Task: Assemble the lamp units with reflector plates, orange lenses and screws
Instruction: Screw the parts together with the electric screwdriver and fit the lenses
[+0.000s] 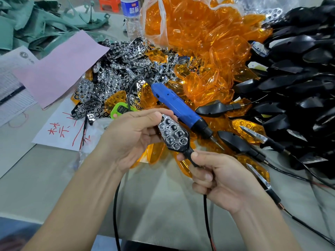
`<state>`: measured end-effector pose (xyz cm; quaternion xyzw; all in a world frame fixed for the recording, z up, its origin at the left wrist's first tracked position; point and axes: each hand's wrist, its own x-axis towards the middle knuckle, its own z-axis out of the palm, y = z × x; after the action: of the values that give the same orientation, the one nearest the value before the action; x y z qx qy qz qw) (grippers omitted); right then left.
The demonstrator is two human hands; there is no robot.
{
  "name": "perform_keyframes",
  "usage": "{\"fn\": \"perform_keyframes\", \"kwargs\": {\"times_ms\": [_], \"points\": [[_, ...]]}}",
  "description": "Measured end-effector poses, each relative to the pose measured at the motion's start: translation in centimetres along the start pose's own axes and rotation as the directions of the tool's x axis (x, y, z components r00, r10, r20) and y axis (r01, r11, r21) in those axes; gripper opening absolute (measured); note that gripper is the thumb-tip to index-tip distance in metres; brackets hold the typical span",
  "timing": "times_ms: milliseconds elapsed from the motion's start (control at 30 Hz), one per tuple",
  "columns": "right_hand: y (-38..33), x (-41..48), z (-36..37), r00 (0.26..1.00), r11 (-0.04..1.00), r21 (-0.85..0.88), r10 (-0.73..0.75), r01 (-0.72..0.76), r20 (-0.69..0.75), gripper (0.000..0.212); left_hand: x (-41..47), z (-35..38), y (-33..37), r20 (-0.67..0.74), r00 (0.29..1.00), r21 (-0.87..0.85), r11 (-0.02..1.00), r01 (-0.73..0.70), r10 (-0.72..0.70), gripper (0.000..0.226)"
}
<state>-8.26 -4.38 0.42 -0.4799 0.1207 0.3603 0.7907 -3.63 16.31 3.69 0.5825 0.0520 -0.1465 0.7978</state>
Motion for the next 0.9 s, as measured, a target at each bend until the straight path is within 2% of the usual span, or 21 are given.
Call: {"fn": "perform_keyframes", "kwargs": {"times_ms": [133,167,200,233,300,333,400,433,567,900], "points": [[0.0,0.1,0.5,1.000,1.000,0.016,-0.007,0.007,-0.016,0.032,-0.3,0.6,0.0,-0.095,0.995,0.015,0.999,-0.033,0.035,0.036],[-0.1,0.1,0.6,1.000,1.000,0.027,-0.005,0.006,-0.015,0.032,-0.4,0.9,-0.1,-0.154,0.983,0.071,0.994,-0.087,0.097,0.036],[-0.1,0.2,0.8,1.000,0.999,0.038,-0.004,0.004,-0.014,0.031,-0.5,1.1,-0.2,-0.222,0.955,0.199,0.968,-0.154,0.198,0.033],[-0.2,0.2,0.8,1.000,0.999,0.048,-0.003,0.004,-0.015,0.030,-0.6,1.1,-0.4,-0.268,0.907,0.369,0.904,-0.216,0.326,0.030],[-0.3,0.4,0.8,1.000,0.998,0.058,-0.003,0.004,-0.027,0.029,-0.9,1.1,-0.2,-0.231,0.815,0.636,0.716,-0.288,0.532,0.025],[-0.2,0.5,0.7,0.999,0.998,0.060,-0.001,0.003,-0.037,0.029,-1.2,1.0,0.1,-0.190,0.788,0.701,0.643,-0.308,0.585,0.023],[-0.1,0.6,0.5,0.999,0.998,0.063,0.008,-0.005,-0.053,0.029,-1.6,0.6,0.8,-0.140,0.778,0.775,0.557,-0.299,0.612,0.019],[0.0,0.6,0.5,0.999,0.998,0.064,0.011,-0.008,-0.053,0.029,-1.7,0.4,1.3,-0.134,0.793,0.788,0.549,-0.278,0.594,0.018],[0.1,0.7,0.6,0.999,0.998,0.069,0.013,-0.010,-0.042,0.028,-1.2,-0.4,2.5,-0.155,0.872,0.662,0.704,-0.257,0.464,0.030],[0.0,0.6,0.4,1.000,0.998,0.055,0.018,-0.017,-0.021,0.030,-0.6,-0.3,1.9,-0.170,0.895,0.644,0.734,-0.215,0.412,0.023]]}}
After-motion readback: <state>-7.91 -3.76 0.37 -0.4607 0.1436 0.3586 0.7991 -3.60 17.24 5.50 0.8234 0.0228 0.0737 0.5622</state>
